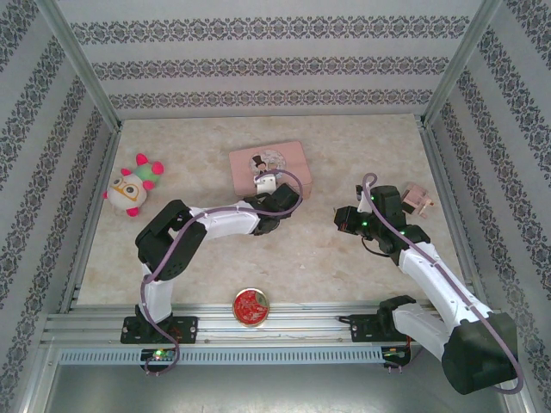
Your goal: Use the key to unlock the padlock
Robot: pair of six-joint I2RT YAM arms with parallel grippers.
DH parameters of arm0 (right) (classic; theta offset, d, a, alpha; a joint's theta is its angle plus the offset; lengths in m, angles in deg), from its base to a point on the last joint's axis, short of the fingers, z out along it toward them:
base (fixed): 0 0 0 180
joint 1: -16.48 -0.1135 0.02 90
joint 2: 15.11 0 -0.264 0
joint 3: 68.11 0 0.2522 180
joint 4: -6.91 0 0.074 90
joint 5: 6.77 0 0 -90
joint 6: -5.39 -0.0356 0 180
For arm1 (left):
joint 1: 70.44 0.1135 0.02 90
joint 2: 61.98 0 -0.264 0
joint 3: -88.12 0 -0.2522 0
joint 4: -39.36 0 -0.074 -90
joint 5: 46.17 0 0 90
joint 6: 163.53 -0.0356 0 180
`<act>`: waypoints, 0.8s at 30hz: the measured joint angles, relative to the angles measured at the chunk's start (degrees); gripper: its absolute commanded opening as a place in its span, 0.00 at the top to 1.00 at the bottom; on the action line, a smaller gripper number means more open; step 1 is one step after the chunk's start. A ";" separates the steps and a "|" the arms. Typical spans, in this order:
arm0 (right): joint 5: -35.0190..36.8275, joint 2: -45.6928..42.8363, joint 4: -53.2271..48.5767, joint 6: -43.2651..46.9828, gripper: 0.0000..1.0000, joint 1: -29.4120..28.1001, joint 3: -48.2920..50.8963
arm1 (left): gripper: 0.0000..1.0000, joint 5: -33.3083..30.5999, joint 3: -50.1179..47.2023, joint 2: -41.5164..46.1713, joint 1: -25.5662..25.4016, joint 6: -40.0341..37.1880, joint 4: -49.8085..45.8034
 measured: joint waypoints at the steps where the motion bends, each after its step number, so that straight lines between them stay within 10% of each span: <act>1: 0.00 0.02 0.09 0.00 1.00 0.00 0.00 | 0.16 -0.17 -0.28 0.04 0.00 -0.07 -0.37; 15: 0.83 0.37 0.17 0.04 1.00 -0.02 0.00 | 0.15 7.78 -4.98 4.68 0.00 -0.11 0.39; 24: 1.27 0.37 0.15 0.24 1.00 0.00 0.00 | 0.34 10.34 0.87 -1.90 0.00 -2.54 1.03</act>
